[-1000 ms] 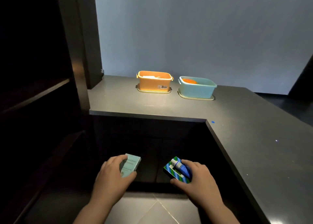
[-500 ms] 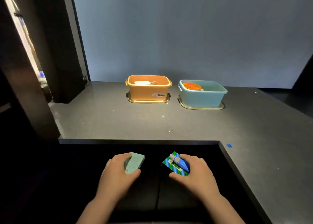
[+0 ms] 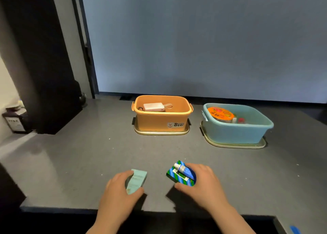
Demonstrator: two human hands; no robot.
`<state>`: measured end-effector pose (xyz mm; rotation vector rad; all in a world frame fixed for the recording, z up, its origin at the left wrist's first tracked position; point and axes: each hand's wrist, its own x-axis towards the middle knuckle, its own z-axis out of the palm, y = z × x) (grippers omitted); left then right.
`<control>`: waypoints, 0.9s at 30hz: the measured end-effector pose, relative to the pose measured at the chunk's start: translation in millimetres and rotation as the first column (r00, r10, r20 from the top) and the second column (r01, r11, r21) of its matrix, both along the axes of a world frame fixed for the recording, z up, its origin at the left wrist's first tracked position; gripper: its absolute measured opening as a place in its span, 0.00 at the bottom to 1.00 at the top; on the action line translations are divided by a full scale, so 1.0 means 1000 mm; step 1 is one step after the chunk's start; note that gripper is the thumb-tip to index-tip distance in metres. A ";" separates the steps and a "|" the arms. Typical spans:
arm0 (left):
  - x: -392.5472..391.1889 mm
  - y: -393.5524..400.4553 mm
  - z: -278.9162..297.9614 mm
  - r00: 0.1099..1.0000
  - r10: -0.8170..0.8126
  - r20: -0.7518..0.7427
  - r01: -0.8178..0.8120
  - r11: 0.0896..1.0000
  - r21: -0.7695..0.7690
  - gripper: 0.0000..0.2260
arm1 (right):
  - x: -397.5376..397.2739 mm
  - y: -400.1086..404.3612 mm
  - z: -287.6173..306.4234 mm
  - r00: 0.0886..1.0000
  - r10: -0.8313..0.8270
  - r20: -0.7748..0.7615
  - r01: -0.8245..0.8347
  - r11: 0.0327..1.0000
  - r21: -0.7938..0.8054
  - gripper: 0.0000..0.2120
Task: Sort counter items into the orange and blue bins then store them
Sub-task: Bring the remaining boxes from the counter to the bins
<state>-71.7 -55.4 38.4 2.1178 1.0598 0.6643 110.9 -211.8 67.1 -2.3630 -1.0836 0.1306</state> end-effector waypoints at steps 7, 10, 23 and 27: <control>0.089 0.117 0.021 0.996 -0.085 -0.001 0.085 0.994 0.065 0.25 | 0.065 0.089 0.008 0.994 -0.113 -0.004 0.113 0.994 0.004 0.31; 0.124 0.159 0.029 0.994 -0.104 -0.017 0.105 0.991 0.078 0.26 | 0.088 0.119 0.012 0.987 -0.162 -0.007 0.162 0.986 0.036 0.32; 0.272 0.244 0.071 0.981 -0.195 -0.013 0.194 0.968 0.162 0.28 | 0.209 0.167 0.037 0.983 -0.167 0.074 0.163 0.985 0.052 0.33; 0.321 0.259 0.072 0.945 -0.285 -0.161 0.307 0.943 0.130 0.28 | 0.245 0.195 0.040 0.980 -0.187 0.065 0.178 0.976 0.128 0.33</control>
